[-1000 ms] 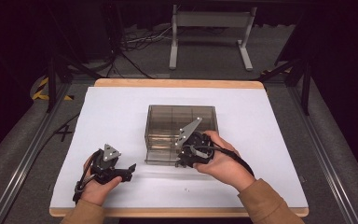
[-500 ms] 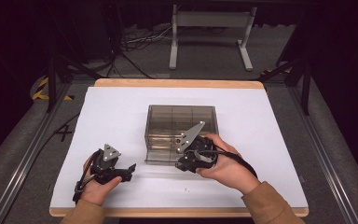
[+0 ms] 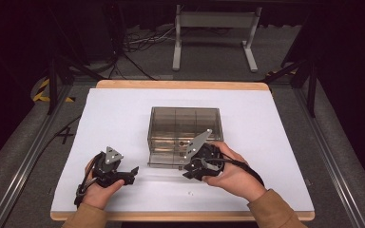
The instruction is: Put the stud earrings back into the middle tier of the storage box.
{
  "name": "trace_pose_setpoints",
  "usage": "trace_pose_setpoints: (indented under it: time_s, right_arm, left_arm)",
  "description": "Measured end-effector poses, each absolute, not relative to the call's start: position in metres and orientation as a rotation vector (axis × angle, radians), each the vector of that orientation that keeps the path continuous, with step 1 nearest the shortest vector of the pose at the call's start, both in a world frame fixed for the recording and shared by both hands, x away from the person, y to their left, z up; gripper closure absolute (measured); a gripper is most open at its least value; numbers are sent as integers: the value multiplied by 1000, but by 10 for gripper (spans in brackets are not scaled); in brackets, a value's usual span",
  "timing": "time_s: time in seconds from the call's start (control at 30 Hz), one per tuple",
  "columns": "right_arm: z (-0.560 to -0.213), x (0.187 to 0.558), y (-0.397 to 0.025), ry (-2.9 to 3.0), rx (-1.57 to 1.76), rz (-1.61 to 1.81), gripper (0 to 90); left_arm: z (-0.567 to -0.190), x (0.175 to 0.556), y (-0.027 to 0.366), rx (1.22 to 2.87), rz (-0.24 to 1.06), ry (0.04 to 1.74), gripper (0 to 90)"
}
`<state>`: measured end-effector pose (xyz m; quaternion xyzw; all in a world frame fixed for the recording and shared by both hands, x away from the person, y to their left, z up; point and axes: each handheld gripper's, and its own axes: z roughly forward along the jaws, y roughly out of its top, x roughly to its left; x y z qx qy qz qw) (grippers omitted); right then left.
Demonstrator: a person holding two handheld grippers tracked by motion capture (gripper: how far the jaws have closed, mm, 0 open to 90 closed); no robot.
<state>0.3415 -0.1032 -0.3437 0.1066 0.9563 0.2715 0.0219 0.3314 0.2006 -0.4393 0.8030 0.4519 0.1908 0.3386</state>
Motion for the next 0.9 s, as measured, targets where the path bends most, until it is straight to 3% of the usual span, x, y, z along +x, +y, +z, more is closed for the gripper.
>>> trace_pose_setpoints:
  time_s: [0.9]
  right_arm:
    - [-382, 333, -103, 3010, 365, 769, 718]
  left_arm:
    - [-439, 331, 200, 2090, 500, 1174, 93]
